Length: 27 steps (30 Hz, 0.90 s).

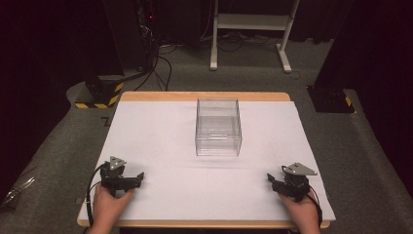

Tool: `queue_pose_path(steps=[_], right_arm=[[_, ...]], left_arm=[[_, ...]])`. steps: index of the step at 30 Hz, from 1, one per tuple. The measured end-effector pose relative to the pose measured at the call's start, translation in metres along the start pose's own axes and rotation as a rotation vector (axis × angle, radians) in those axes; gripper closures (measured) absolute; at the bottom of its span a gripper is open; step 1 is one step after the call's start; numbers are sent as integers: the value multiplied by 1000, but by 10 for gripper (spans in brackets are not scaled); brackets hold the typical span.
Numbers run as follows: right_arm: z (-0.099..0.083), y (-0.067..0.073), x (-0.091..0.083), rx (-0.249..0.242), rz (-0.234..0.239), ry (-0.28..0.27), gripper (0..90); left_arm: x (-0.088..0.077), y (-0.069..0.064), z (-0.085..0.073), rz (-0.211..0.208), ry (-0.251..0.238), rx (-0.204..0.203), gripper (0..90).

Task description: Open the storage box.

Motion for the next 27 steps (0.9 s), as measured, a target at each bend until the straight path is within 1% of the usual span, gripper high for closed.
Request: queue_pose_path(steps=[3,9,14,16,22,24,25,27], right_arm=[[-1,0,-1,7,4,-12,328],[0,-1,0,7,9,0,346],[-1,0,-2,4,-3,-23,380],[-1,1,-3,-6,-17,-33,385],[3,8,-6,-21,-4,-63,387],[4,12,-8,-17,5,-73,391],[5,13,-9,-29,3,-82,393],[6,19,-11,-37,2,-89,398]], left_arm=[[0,0,0,-1,-1,-2,5],[0,0,0,3,-1,4,5],[0,0,0,4,-2,4,5],[0,0,0,4,-2,4,5],[0,0,0,4,-2,4,5],[0,0,0,4,-2,4,5],[0,0,0,4,-2,4,5],[0,0,0,4,-2,4,5]])
Point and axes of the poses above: each handheld gripper's, and its own axes: x roughly forward along the jaws, z roughly out of its top, y roughly to its left, the point moved 1 cm from there along x, roughly forward along the jaws, and after that the axes turned 14 degrees about y, right-handed, at the moved point
